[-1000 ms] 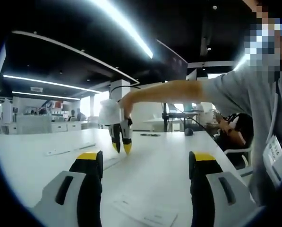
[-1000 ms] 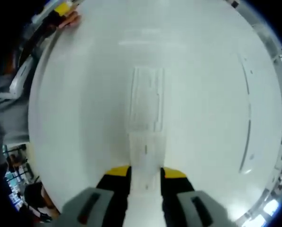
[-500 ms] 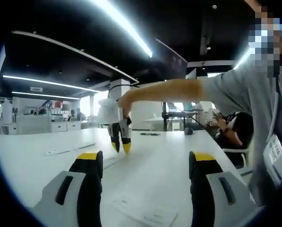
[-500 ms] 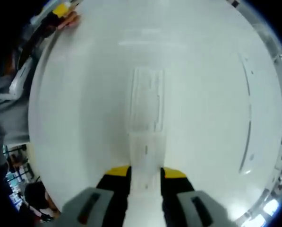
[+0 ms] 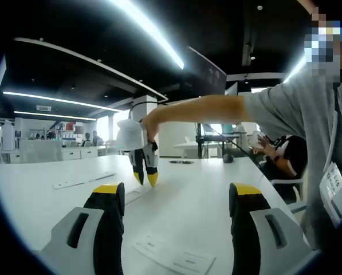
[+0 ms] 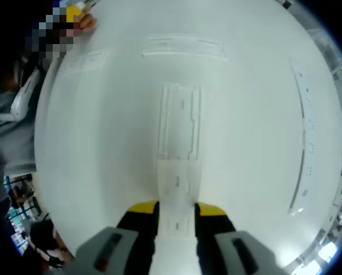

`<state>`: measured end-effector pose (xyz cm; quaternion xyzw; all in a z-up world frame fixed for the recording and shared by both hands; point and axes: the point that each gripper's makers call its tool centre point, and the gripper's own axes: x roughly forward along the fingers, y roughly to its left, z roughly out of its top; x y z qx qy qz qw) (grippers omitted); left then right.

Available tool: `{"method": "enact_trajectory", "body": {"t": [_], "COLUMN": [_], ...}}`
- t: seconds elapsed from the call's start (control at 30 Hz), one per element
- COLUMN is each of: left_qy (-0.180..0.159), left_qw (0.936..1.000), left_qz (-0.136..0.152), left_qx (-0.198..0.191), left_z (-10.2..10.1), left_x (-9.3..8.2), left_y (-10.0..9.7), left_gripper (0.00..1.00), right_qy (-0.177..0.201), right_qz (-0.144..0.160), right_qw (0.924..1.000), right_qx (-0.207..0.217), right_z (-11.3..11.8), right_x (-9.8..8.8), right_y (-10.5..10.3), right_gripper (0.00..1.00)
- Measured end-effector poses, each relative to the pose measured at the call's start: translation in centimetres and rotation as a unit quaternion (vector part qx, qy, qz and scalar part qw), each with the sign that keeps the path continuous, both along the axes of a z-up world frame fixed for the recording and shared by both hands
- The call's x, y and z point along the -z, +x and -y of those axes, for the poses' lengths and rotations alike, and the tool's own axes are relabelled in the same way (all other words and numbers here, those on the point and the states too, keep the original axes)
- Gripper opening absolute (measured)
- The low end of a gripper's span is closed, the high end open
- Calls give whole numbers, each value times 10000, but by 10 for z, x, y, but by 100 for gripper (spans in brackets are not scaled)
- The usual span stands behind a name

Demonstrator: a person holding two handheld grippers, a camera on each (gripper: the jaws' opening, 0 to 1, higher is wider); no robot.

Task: Locate the socket holder cover, grip the socket holder cover, clip it into the socket holder slot.

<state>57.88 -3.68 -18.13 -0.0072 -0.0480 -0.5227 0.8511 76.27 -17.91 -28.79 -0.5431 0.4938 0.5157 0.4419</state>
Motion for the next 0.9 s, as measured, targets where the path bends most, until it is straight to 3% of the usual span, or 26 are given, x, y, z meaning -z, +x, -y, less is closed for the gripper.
{"method": "enact_trajectory", "body": {"t": [0.9], "left_qy": [14], "left_qw": [10000], "left_qz": [16], "left_qx": [18], "left_z": [1], "left_x": [-1], "left_y": [-2], "left_gripper": [73], "right_qy": [33], "right_qz": [-15], "right_qw": [10000], "right_qx": [-30], "right_z": [-8], "right_x": [-1], "right_y": [1], "right_gripper": [26]}}
